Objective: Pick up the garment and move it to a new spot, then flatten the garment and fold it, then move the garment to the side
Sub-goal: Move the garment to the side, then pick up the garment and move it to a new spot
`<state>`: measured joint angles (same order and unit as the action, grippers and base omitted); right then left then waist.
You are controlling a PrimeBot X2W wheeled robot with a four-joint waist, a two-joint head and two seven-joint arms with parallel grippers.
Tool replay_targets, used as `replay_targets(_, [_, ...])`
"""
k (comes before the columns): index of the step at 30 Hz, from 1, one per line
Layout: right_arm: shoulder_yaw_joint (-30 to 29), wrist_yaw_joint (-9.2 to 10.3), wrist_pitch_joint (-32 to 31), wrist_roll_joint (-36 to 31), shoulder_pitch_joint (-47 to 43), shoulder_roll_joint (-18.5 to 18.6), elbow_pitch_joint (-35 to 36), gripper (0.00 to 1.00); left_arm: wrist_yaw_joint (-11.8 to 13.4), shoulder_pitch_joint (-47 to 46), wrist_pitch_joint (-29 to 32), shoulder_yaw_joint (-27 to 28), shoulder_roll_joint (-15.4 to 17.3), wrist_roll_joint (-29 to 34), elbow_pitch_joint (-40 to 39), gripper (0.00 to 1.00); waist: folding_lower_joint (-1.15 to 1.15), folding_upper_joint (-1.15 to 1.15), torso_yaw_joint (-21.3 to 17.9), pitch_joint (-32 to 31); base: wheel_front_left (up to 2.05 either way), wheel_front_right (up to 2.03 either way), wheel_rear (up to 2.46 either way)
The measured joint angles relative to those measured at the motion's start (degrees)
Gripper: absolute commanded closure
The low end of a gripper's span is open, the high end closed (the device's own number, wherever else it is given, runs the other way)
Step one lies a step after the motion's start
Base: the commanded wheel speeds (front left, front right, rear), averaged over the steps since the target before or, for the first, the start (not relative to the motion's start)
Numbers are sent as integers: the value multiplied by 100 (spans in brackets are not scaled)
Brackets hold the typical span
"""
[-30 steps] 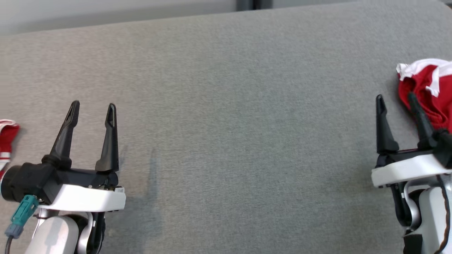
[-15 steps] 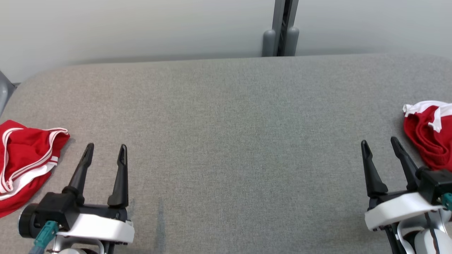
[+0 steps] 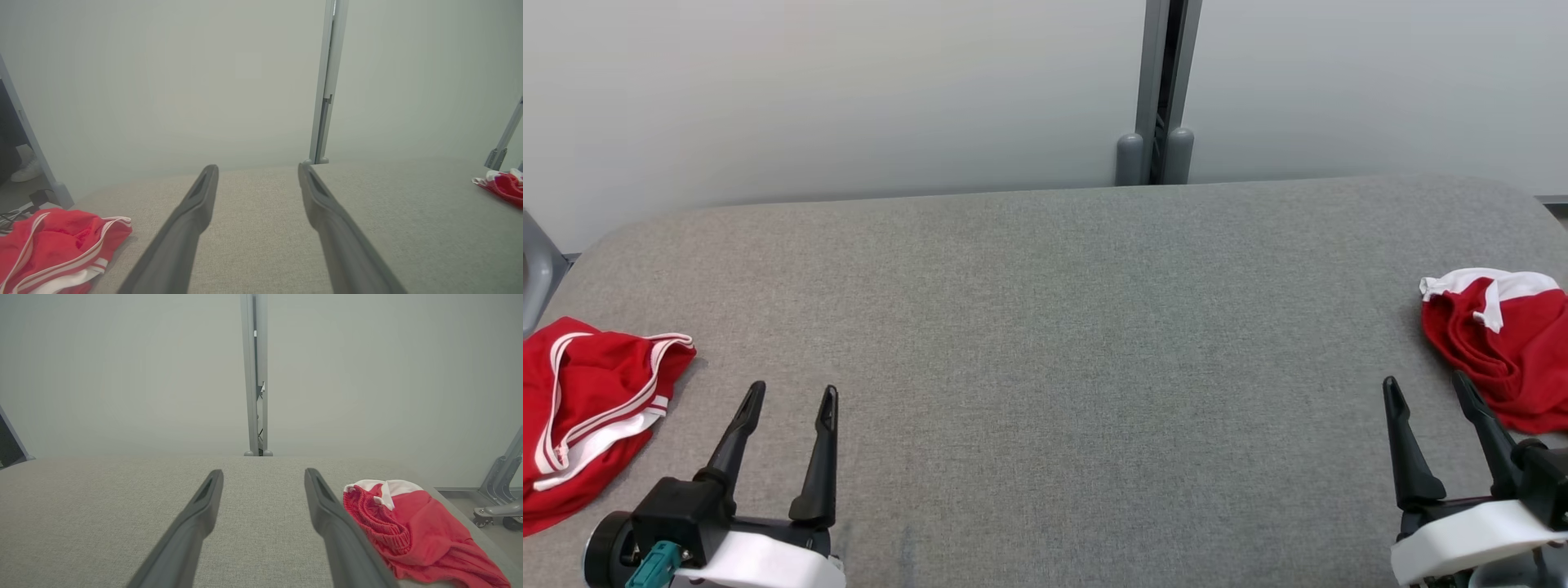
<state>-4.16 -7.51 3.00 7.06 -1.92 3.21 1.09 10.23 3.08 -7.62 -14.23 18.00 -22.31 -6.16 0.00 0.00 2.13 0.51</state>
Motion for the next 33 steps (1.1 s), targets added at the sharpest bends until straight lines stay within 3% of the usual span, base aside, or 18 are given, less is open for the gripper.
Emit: replay_targets(33, [-62, 0, -9, 77, -149, -34, 198, 0, 129, 72, 152, -83, 77, -80, -111, 0, 0, 0, 80, -24, 0, 0, 0])
